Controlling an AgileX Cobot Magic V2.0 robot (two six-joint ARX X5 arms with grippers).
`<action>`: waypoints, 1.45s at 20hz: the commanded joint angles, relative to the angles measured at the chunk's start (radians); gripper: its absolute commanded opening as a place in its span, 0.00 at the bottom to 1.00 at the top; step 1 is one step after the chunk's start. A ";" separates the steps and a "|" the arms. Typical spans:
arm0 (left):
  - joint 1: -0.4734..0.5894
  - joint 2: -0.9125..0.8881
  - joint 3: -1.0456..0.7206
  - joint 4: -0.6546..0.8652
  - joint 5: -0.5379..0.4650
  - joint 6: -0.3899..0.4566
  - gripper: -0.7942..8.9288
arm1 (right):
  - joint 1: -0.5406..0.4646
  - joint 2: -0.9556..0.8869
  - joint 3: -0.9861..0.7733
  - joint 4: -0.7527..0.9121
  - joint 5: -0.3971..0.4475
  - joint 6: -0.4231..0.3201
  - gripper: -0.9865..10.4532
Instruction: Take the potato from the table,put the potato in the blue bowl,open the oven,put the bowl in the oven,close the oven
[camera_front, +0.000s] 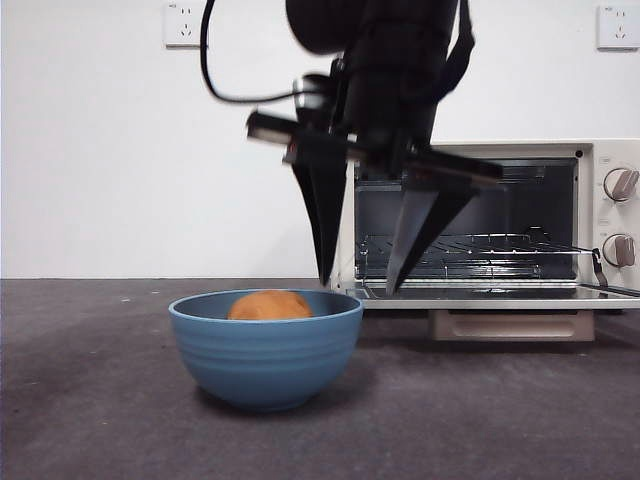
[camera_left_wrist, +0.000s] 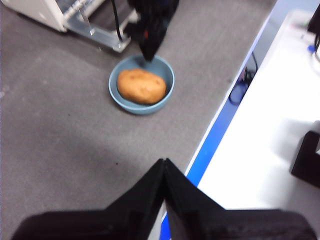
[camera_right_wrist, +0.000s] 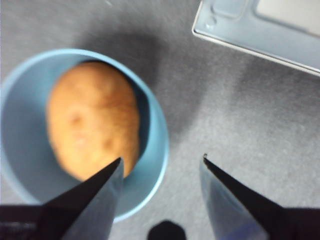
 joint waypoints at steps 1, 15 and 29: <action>-0.003 -0.045 -0.008 0.005 -0.015 -0.042 0.08 | 0.001 0.023 0.000 0.023 0.018 0.011 0.31; -0.003 -0.135 -0.008 0.005 -0.053 -0.106 0.08 | -0.001 0.088 0.001 0.029 0.016 0.008 0.07; -0.003 -0.135 -0.008 0.005 -0.179 -0.136 0.08 | -0.329 0.054 0.245 -0.112 0.022 0.035 0.07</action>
